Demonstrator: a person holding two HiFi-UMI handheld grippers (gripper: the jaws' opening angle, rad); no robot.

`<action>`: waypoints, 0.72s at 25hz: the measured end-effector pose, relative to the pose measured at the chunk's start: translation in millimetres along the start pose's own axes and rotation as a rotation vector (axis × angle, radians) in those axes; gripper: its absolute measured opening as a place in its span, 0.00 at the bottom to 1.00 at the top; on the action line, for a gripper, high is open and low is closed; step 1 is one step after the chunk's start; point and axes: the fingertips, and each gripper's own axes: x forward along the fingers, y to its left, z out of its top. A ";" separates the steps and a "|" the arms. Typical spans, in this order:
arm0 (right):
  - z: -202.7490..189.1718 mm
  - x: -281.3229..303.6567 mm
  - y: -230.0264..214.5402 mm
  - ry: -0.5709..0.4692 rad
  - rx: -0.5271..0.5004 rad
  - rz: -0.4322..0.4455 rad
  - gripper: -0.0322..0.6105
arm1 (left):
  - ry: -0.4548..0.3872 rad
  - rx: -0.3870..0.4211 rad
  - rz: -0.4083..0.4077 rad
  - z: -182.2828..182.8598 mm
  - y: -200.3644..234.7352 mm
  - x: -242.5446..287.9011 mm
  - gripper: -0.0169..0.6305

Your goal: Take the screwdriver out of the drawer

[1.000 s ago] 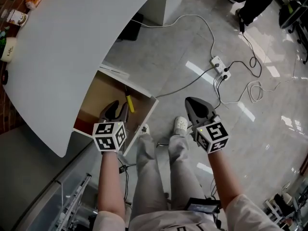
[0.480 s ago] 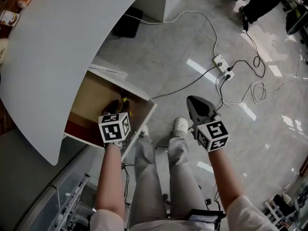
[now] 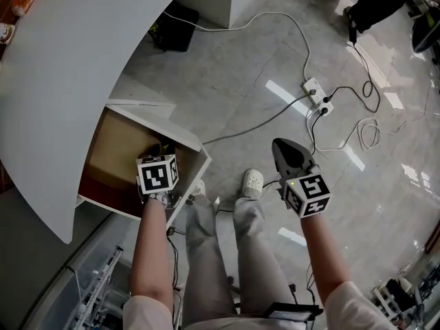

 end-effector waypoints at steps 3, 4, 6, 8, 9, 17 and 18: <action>-2.4 -1.4 -14.6 0.010 -0.001 -0.006 0.09 | 0.024 0.008 0.037 1.4 2.0 1.9 0.24; -3.8 -1.5 -18.9 0.014 -0.002 -0.008 0.09 | 0.033 0.016 0.048 1.1 1.9 2.0 0.24; -6.1 -0.5 -25.2 0.022 0.000 -0.008 0.09 | 0.054 0.047 0.083 0.5 3.5 2.9 0.24; -7.0 0.5 -27.2 0.030 -0.004 0.002 0.09 | 0.069 0.083 0.129 0.6 7.8 3.4 0.16; -7.3 0.4 -27.3 0.034 -0.010 0.009 0.09 | 0.068 0.090 0.137 1.0 9.0 3.6 0.16; -1.4 -3.6 -21.8 0.043 -0.033 0.028 0.09 | 0.040 0.006 0.036 -1.4 6.2 -1.4 0.15; 1.5 -4.8 -19.2 0.043 -0.037 0.030 0.09 | 0.035 0.001 0.027 -1.1 4.8 -4.2 0.15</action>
